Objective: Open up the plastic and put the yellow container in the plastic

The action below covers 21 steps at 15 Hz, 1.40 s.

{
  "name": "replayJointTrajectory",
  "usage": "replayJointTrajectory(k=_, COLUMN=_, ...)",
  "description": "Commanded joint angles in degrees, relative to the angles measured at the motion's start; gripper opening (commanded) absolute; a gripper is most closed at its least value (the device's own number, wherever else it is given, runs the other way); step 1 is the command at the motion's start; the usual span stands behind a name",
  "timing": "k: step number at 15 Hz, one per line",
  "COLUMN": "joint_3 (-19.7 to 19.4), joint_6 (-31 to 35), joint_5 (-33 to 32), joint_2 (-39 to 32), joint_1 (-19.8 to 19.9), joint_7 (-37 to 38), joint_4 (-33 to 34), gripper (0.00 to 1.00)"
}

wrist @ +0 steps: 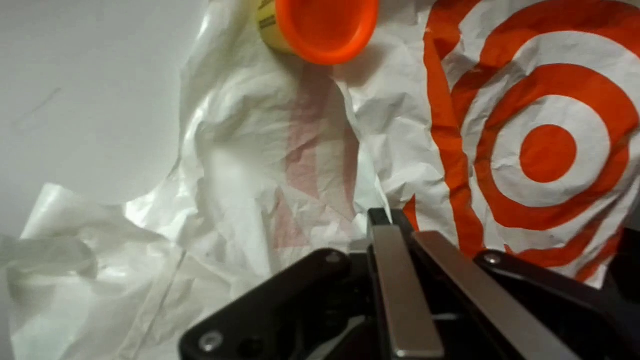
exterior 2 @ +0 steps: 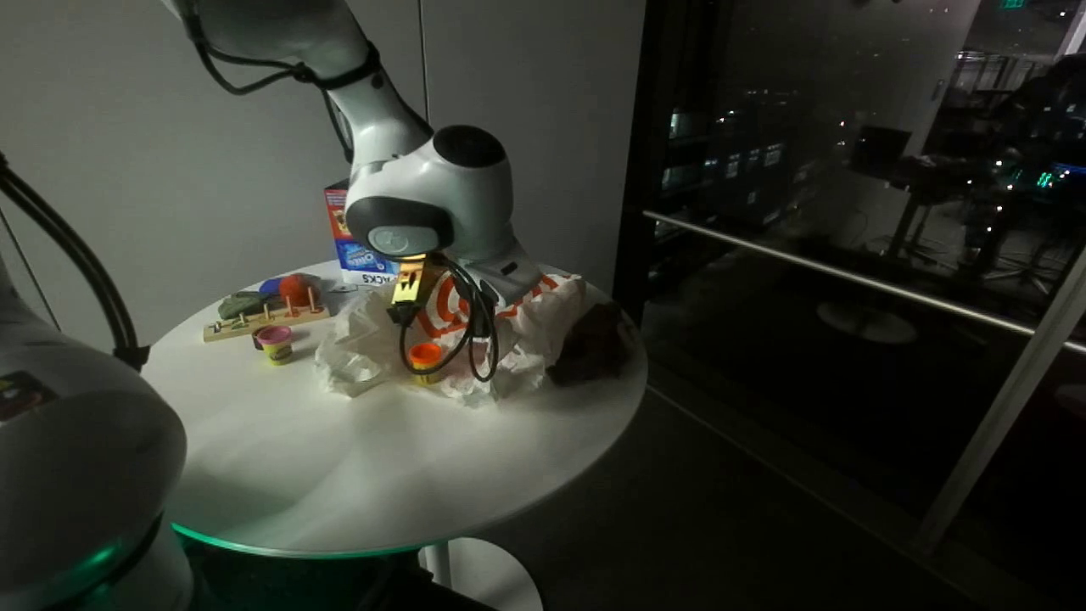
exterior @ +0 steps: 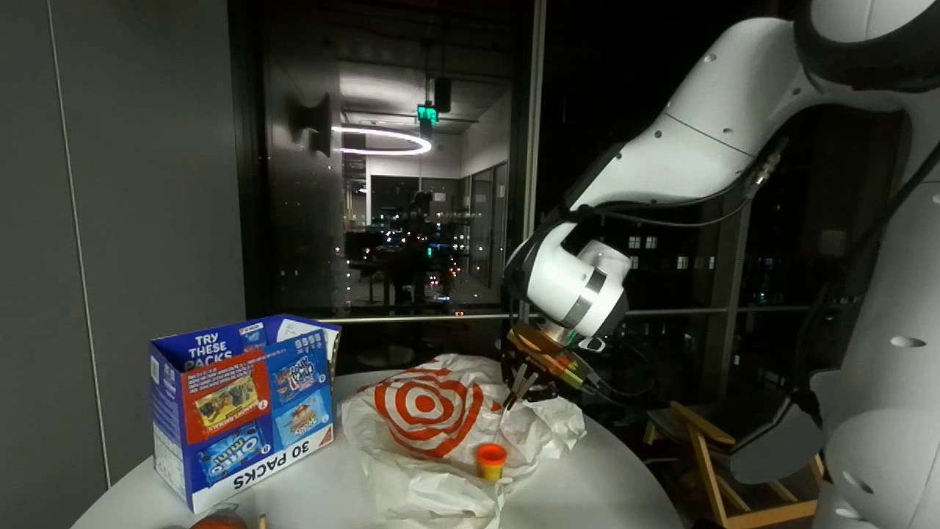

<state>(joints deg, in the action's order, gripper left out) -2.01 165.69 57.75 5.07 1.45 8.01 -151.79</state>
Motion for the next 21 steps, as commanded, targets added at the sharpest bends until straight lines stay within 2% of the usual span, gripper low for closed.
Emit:
replayJointTrajectory(k=1, joint_3=-0.88, joint_6=-0.92, joint_5=9.26, joint_2=4.43, joint_1=-0.93, joint_7=-7.42, joint_4=-0.07, gripper=0.05)
replayJointTrajectory(k=5, joint_3=-1.53, joint_6=-3.06, joint_5=16.36, joint_2=6.34, joint_1=-0.64, joint_7=-13.28, joint_4=0.12, gripper=0.07)
replayJointTrajectory(k=9, joint_3=-3.19, joint_6=-9.72, joint_5=22.08, joint_2=10.49, joint_1=-0.19, joint_7=-20.00, joint_4=-0.44, gripper=0.02)
replayJointTrajectory(k=15, joint_3=-5.36, joint_6=-12.81, joint_5=25.39, joint_2=17.34, joint_1=-0.02, joint_7=-26.01, joint_4=-2.77, gripper=0.02)
replayJointTrajectory(k=17, joint_3=-6.29, joint_6=-15.17, joint_5=23.76, joint_2=17.47, joint_1=0.07, joint_7=-25.44, joint_4=-2.93, gripper=0.02)
replayJointTrajectory(k=18, joint_3=-7.25, joint_6=-18.29, joint_5=23.24, joint_2=17.59, joint_1=0.01, joint_7=-25.30, joint_4=-3.04, gripper=0.10)
replayJointTrajectory(k=19, joint_3=-8.79, joint_6=-23.69, joint_5=21.94, joint_2=17.52, joint_1=-0.04, joint_7=-26.26, joint_4=-2.91, gripper=0.28)
replayJointTrajectory(k=20, joint_3=-7.95, joint_6=-28.34, joint_5=21.12, joint_2=17.28, joint_1=2.03, joint_7=-26.06, joint_4=-2.80, gripper=0.35)
replayJointTrajectory(k=21, joint_3=-8.91, joint_6=-32.88, joint_5=20.62, joint_2=16.94, joint_1=2.64, joint_7=-26.62, joint_4=-2.37, gripper=0.41)
